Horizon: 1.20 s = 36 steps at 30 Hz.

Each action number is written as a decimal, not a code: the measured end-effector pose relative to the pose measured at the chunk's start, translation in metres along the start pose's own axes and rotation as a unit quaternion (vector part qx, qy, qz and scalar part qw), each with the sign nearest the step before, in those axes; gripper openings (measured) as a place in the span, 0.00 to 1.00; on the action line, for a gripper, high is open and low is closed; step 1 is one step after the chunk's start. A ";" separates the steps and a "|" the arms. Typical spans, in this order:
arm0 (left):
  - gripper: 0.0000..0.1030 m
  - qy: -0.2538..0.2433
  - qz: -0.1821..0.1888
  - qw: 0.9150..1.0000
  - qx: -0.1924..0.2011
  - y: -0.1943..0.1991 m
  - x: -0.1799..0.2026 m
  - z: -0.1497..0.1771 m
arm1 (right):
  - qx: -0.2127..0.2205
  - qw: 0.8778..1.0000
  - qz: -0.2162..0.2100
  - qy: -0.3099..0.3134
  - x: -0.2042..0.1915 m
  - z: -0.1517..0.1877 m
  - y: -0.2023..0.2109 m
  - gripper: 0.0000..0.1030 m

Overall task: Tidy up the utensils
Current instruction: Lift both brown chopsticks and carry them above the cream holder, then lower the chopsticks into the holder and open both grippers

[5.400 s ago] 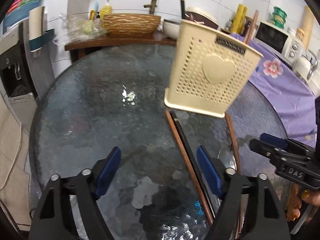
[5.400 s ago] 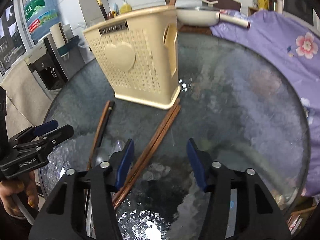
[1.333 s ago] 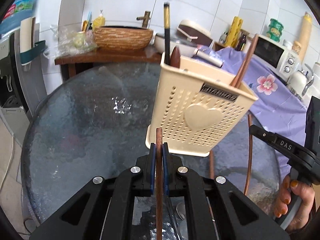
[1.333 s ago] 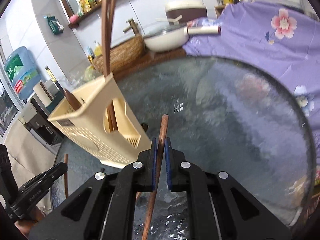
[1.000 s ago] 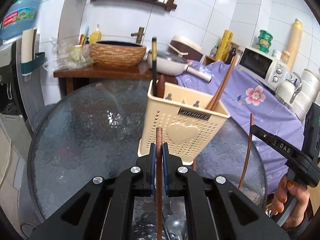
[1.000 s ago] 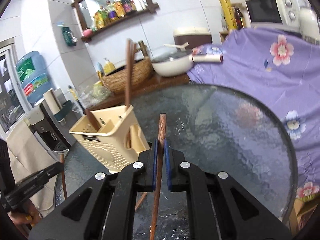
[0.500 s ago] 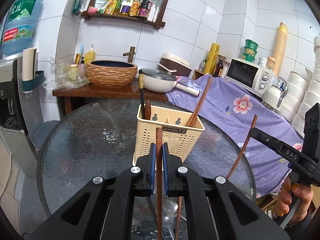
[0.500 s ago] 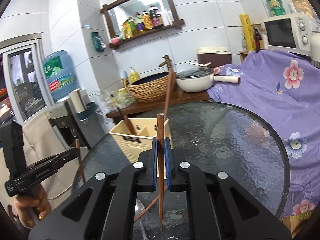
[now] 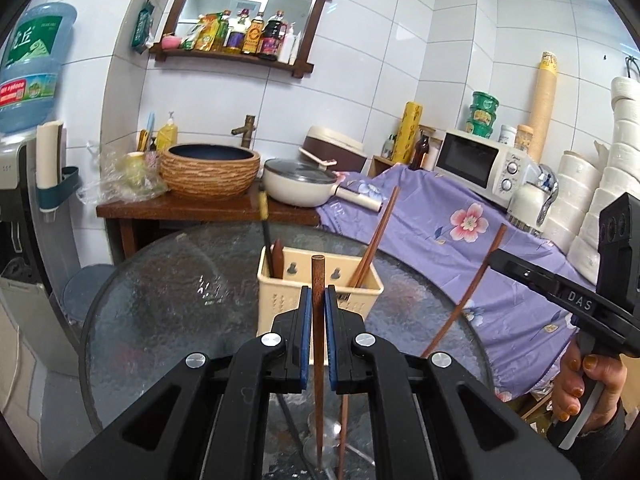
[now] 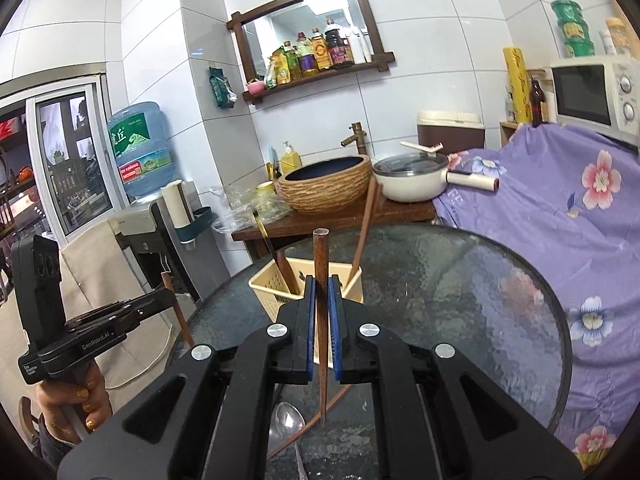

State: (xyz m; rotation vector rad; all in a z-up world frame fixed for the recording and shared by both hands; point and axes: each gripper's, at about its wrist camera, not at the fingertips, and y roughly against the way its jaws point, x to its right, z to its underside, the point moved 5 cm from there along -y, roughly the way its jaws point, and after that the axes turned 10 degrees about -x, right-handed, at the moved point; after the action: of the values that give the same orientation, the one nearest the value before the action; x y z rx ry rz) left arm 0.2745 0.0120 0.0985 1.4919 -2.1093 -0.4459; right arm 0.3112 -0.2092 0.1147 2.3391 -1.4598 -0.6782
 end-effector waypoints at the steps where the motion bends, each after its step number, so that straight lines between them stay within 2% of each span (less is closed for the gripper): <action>1: 0.06 -0.002 0.000 1.000 0.004 0.002 0.001 -0.006 | -0.001 1.000 -0.003 0.002 -0.002 -0.005 0.001 0.07; 9: 0.06 -0.013 -0.005 0.999 0.045 0.021 0.010 -0.065 | 0.018 1.000 -0.007 0.016 -0.020 -0.062 0.013 0.07; 13: 0.06 0.008 -0.011 0.997 0.078 0.030 0.005 -0.111 | 0.035 0.999 -0.005 0.019 -0.028 -0.094 0.017 0.07; 16: 0.06 0.036 -0.017 0.995 0.096 0.030 -0.003 -0.139 | 0.060 0.998 0.010 0.030 -0.034 -0.116 0.019 0.07; 20: 0.06 0.060 -0.034 0.991 0.112 0.019 -0.011 -0.161 | 0.088 0.995 0.032 0.038 -0.038 -0.137 0.014 0.07; 26: 0.06 0.069 -0.061 0.990 0.111 -0.009 -0.015 -0.164 | 0.095 0.993 0.056 0.046 -0.038 -0.140 -0.012 0.07; 28: 0.06 0.063 -0.078 0.989 0.109 -0.021 -0.015 -0.158 | 0.086 0.994 0.059 0.041 -0.033 -0.135 -0.026 0.07; 36: 0.06 0.052 -0.093 0.992 0.070 -0.064 -0.016 -0.123 | 0.038 0.997 0.059 0.016 -0.011 -0.103 -0.074 0.07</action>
State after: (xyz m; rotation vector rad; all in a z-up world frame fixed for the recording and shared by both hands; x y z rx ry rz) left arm 0.3994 0.0090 0.1607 1.7620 -1.9641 -0.2831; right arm 0.4184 -0.1664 0.1680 2.2855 -1.6223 -0.5603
